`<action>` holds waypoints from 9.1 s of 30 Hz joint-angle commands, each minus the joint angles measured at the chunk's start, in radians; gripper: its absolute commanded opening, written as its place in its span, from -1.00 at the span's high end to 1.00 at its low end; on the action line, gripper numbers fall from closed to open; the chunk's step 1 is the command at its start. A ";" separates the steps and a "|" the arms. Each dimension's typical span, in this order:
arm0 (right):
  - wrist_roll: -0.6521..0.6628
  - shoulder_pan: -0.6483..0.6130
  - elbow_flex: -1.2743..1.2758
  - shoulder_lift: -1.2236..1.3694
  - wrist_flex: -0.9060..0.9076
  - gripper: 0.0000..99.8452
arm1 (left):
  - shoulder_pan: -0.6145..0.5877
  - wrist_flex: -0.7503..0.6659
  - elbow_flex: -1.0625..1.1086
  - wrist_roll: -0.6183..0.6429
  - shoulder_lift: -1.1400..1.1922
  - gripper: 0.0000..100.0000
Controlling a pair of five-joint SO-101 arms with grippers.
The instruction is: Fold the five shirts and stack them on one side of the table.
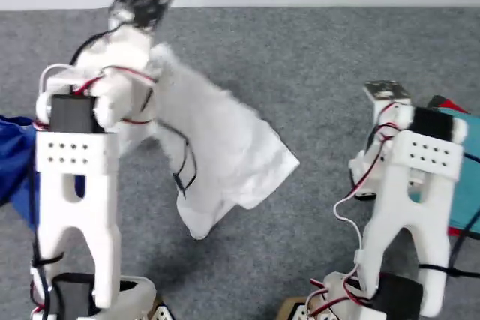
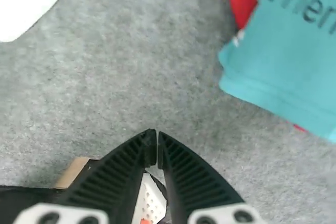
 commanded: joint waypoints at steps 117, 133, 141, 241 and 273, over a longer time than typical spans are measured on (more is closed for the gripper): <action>-0.267 -0.492 -1.363 0.739 0.041 0.46 | -0.126 0.038 -0.015 -0.169 0.594 0.58; -0.265 -0.380 -1.181 0.615 0.039 0.46 | -0.066 0.015 -0.010 -0.169 0.601 0.76; -0.265 -0.378 -1.100 0.568 0.039 0.46 | -0.069 0.046 -0.036 -0.167 0.589 0.90; -0.269 -1.059 -1.082 0.901 -0.054 0.35 | -1.129 0.115 0.148 0.054 -0.087 0.99; 0.101 -0.549 -1.659 1.162 -0.107 0.98 | -1.054 0.124 0.140 0.054 -0.095 0.99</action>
